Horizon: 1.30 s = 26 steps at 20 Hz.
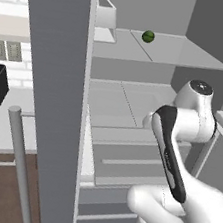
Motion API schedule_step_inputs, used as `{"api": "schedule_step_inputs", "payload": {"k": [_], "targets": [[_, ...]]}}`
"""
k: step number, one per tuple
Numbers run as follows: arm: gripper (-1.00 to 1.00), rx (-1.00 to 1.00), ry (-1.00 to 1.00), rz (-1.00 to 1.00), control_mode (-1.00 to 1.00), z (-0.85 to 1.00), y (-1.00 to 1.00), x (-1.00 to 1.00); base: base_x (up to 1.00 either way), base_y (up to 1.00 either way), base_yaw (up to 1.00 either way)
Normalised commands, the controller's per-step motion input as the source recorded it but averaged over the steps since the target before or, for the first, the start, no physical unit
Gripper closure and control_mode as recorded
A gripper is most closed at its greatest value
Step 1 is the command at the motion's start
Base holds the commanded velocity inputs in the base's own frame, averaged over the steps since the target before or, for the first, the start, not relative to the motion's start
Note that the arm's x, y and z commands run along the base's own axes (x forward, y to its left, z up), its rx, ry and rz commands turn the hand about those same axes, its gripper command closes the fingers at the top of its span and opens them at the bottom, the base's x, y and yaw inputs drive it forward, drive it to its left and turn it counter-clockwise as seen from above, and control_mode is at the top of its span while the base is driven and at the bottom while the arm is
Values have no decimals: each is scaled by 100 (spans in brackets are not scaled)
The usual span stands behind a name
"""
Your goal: Take the strawberry from the fridge and place it on top of the pancake, located on the dining counter.
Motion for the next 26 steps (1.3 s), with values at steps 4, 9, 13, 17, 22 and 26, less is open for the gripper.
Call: {"api": "schedule_step_inputs", "payload": {"k": [4,9,13,17,22,26], "targets": [[100,0,0,5,-100,51,10,-100,0,0,0],[100,0,0,1,-100,19,-3,-99,0,0,0],[100,0,0,0,-100,6,-5,-82,0,0,0],[100,-2,0,0,-100,0,-2,-12,0,0,0],[100,-3,1,0,-100,0,0,0,0,0,0],[100,0,0,0,-100,0,0,0,0,0,0]]}}
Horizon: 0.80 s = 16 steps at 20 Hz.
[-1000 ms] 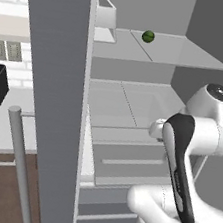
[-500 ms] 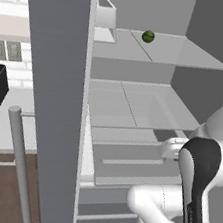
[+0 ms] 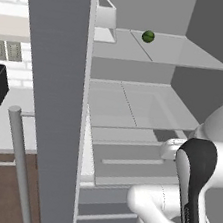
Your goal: Take the strawberry from the fridge and place it on top of the pancake, located on the dining counter.
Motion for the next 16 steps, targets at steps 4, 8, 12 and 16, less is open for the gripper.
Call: {"api": "schedule_step_inputs", "payload": {"k": [4,8,12,16], "targets": [[100,0,0,0,-100,0,0,0,0,0,0],[100,0,0,0,100,0,0,-5,-23,0,0],[100,0,0,0,100,0,0,0,-86,0,0],[100,0,0,0,100,0,0,0,-91,-18,-2]]}}
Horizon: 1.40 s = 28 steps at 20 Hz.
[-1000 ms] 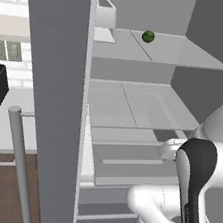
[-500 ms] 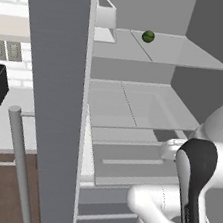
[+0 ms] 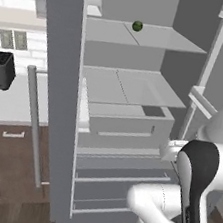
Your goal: Take the strawberry from the fridge and place it on top of the pancake, located on the dining counter.
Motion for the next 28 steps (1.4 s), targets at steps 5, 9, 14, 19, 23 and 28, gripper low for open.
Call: {"api": "schedule_step_inputs", "payload": {"k": [5,9,14,19,23,28], "targets": [[100,0,0,0,100,0,0,0,-39,-11,0],[100,0,0,0,100,0,0,0,-29,0,-18],[100,0,0,0,100,0,0,0,-37,27,-55],[100,0,0,0,100,0,0,0,-7,42,-76],[100,0,0,0,100,0,0,0,-32,32,-78],[100,0,0,0,100,0,0,0,-31,1,-88]]}}
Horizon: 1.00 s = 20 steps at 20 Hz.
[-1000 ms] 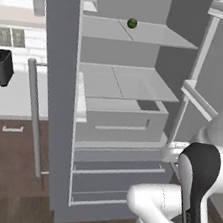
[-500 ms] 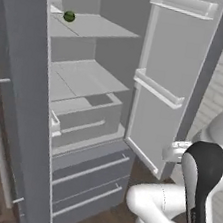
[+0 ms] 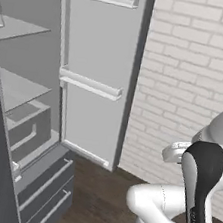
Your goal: Take the strawberry from the fridge and place it on top of the pancake, located on the dining counter.
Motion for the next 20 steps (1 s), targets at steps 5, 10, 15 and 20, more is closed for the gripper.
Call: {"api": "schedule_step_inputs", "payload": {"k": [5,10,15,20], "targets": [[100,0,0,0,100,0,0,0,-9,0,-90],[100,0,0,0,100,0,0,0,0,-9,-92],[100,0,0,0,100,0,0,0,0,-28,-92],[100,0,0,0,100,0,0,0,6,-48,-85]]}}
